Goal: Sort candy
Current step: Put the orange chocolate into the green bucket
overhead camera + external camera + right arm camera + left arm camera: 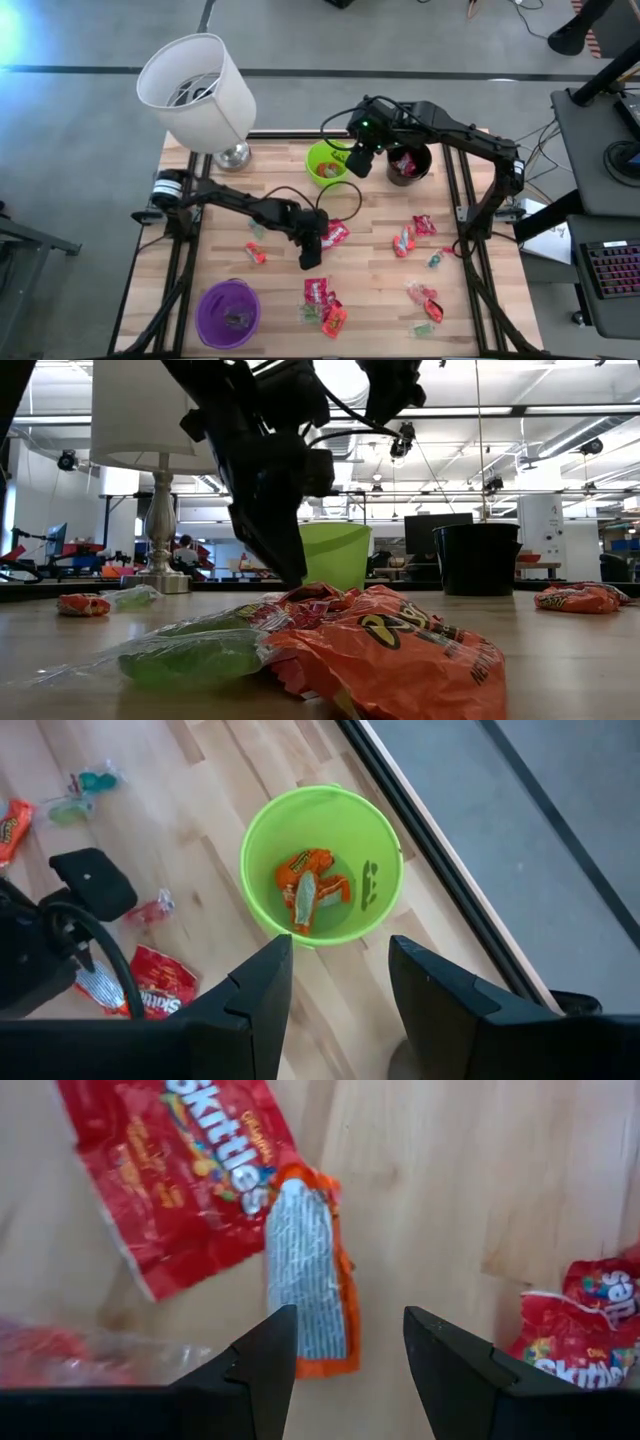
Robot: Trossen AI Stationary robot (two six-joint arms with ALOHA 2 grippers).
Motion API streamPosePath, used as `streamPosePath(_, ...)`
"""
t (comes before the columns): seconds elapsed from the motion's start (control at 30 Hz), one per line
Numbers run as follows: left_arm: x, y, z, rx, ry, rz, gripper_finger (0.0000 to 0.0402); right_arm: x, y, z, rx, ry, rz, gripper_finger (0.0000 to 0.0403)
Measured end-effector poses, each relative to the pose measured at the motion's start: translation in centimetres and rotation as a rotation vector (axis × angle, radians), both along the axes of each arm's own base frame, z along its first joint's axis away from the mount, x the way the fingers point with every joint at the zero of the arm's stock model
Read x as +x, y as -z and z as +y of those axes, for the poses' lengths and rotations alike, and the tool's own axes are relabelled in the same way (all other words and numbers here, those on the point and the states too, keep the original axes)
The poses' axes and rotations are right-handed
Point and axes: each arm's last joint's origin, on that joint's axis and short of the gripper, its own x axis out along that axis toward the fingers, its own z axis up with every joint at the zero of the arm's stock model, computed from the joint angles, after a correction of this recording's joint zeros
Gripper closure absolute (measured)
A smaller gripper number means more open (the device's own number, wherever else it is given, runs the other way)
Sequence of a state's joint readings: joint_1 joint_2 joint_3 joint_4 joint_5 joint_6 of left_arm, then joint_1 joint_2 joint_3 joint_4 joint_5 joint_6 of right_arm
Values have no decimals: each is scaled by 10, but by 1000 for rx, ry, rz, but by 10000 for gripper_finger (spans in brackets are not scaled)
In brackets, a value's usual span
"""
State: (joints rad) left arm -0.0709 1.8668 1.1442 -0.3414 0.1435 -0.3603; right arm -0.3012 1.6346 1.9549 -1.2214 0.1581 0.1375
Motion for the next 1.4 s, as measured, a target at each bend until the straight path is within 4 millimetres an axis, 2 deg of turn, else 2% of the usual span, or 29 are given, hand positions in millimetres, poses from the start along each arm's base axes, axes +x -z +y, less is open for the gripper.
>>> streamPosePath(0.23,3,18,0,47,-47,41,235,-3,-3,1,-1,0,-7,241)
streamPosePath(0.57,6,28,-1,27,-81,63,239,-9,-9,3,-3,4,-29,241)
streamPosePath(0.7,6,27,-1,27,-82,62,260,-10,-11,4,-5,4,-35,241)
streamPosePath(0.83,5,27,-1,25,-89,65,301,-11,-12,4,-5,6,-38,241)
streamPosePath(1.1,-2,14,-5,-30,-54,77,372,-11,-12,4,-7,4,-37,247)
streamPosePath(1.4,-8,-21,-14,-53,-46,-18,393,-11,-12,3,-16,-6,-30,251)
